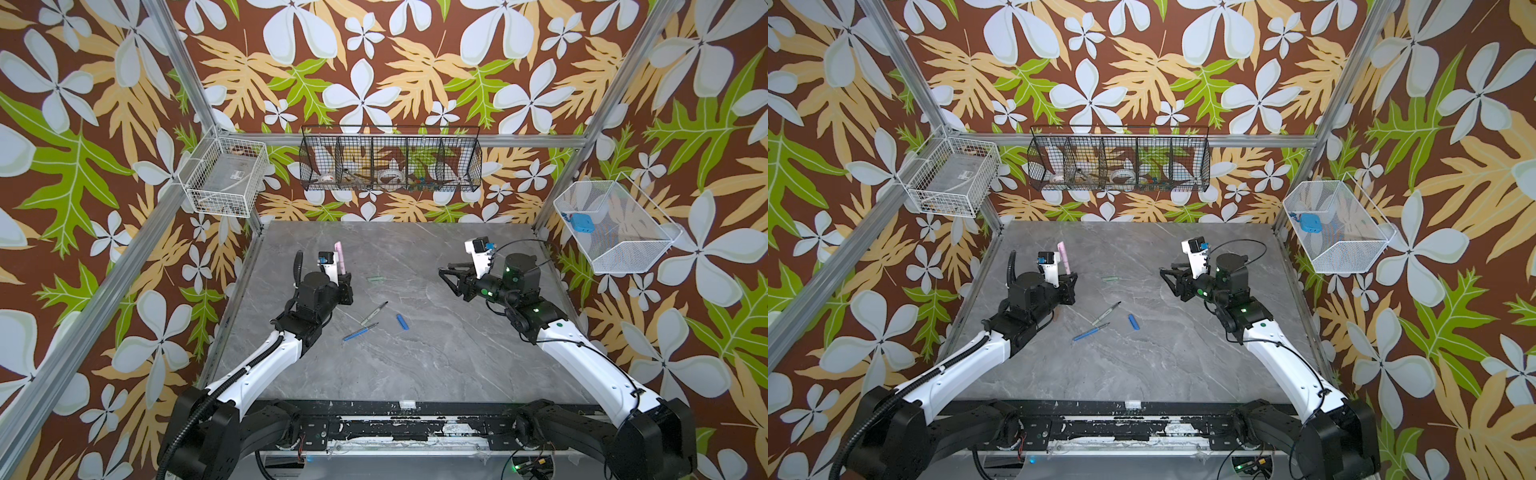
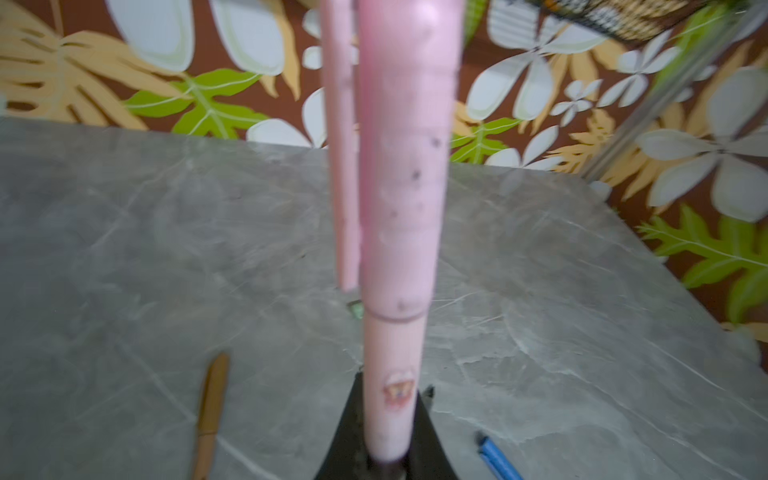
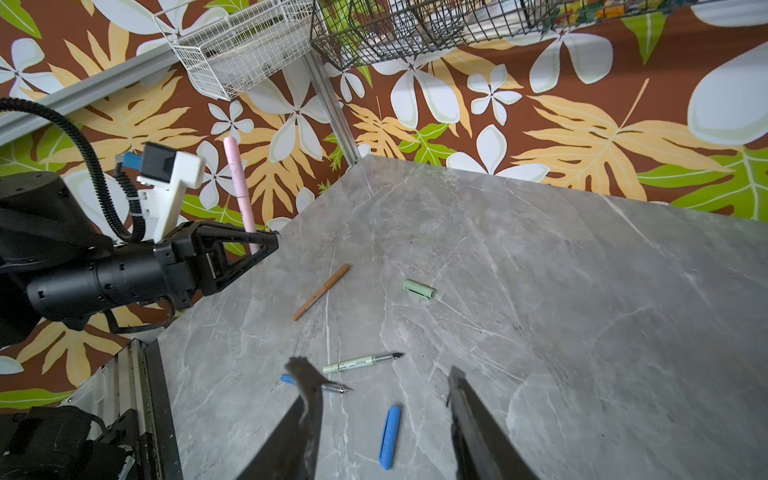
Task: Insert the pens into the pen caps
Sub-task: 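Lower the capped pink pen beside the orange pen and open the left gripper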
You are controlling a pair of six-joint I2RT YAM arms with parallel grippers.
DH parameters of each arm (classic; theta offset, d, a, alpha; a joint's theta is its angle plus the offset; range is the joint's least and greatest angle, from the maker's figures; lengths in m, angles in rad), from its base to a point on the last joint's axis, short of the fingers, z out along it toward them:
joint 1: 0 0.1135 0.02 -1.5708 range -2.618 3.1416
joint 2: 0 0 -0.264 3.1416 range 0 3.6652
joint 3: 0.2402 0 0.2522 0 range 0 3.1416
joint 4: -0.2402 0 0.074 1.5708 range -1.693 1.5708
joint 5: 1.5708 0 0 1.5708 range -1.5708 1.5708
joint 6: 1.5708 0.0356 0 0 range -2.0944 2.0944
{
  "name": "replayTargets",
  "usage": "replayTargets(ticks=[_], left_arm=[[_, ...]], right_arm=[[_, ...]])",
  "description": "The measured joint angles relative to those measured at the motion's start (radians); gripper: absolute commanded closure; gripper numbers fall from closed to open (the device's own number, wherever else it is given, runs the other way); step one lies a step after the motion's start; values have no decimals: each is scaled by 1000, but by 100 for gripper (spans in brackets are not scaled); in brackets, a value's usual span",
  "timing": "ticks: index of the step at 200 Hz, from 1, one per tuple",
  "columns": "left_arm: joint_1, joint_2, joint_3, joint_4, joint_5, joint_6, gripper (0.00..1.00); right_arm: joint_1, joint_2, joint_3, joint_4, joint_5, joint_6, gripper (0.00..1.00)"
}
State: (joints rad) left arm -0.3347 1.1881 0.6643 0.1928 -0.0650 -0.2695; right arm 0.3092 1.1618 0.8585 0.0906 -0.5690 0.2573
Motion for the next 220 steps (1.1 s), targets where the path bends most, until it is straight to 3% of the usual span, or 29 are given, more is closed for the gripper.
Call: replayTargets(ticks=[30, 104, 144, 220], left_arm=[[58, 89, 23, -120, -60, -13, 100], [103, 291, 97, -298, -177, 19, 100], [180, 367, 115, -347, -170, 50, 100], [183, 474, 152, -337, -116, 91, 100]], right_arm=[[0, 53, -6, 19, -6, 5, 49], [0, 112, -73, 91, -17, 24, 48], [0, 113, -95, 111, -18, 30, 48], [0, 117, -97, 127, -28, 49, 45]])
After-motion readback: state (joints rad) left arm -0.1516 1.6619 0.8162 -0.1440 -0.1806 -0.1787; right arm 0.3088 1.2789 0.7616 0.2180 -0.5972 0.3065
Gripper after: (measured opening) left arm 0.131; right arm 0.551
